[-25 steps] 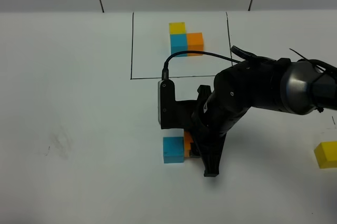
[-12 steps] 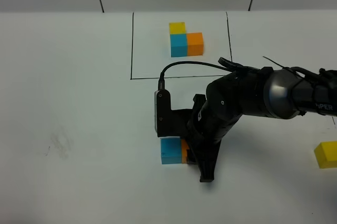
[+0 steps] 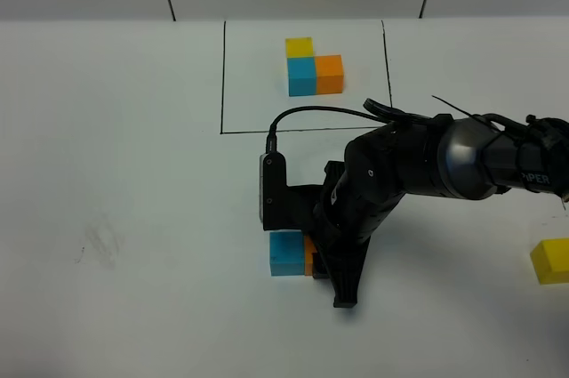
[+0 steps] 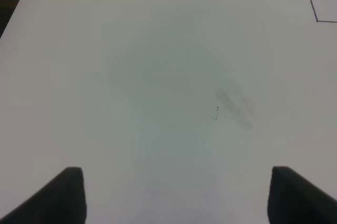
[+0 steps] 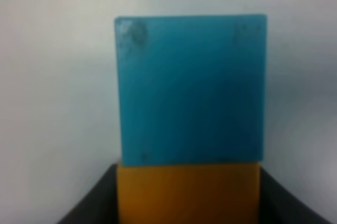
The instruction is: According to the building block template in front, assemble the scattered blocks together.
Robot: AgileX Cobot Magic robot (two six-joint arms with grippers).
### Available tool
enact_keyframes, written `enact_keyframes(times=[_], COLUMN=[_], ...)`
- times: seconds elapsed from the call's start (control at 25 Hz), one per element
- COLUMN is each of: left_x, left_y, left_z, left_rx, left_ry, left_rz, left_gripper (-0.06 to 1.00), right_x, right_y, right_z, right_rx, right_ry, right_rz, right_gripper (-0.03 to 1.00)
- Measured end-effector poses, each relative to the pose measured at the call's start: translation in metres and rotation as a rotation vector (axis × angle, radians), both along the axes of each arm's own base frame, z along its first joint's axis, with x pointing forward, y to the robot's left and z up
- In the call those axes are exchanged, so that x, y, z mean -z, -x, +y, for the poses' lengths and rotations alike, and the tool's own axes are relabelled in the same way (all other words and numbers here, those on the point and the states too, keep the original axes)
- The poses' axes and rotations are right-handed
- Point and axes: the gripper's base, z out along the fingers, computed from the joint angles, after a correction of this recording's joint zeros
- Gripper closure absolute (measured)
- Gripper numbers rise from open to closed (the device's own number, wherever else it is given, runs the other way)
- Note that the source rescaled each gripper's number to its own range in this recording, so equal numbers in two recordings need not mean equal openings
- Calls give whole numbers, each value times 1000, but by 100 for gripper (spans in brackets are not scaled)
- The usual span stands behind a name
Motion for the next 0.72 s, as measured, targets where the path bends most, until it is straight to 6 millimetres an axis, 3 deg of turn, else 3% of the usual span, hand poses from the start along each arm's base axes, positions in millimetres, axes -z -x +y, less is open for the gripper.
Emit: enact_keyframes(times=[0.12, 0.2, 0.4, 0.44, 0.56, 0.72], left_x=[0, 0, 0, 0, 0, 0], left_y=[0, 0, 0, 0, 0, 0], left_z=[0, 0, 0, 0, 0, 0], left_rx=[0, -1, -2, -2, -2, -2], left_ry=[0, 2, 2, 2, 3, 2], left_rz=[0, 0, 0, 0, 0, 0], left_gripper=[35, 35, 35, 35, 35, 35], right_x=[-2, -8, -55, -66, -89, -107], right_y=[0, 1, 6, 6, 5, 5], right_z=[0, -1, -12, -18, -48, -114], right_rx=[21, 39, 189, 257, 545, 1072], right_ry=[-7, -11, -49, -62, -128, -222], right_rz=[4, 12, -2, -1, 29, 76], right_gripper=[75, 68, 13, 6, -2, -2])
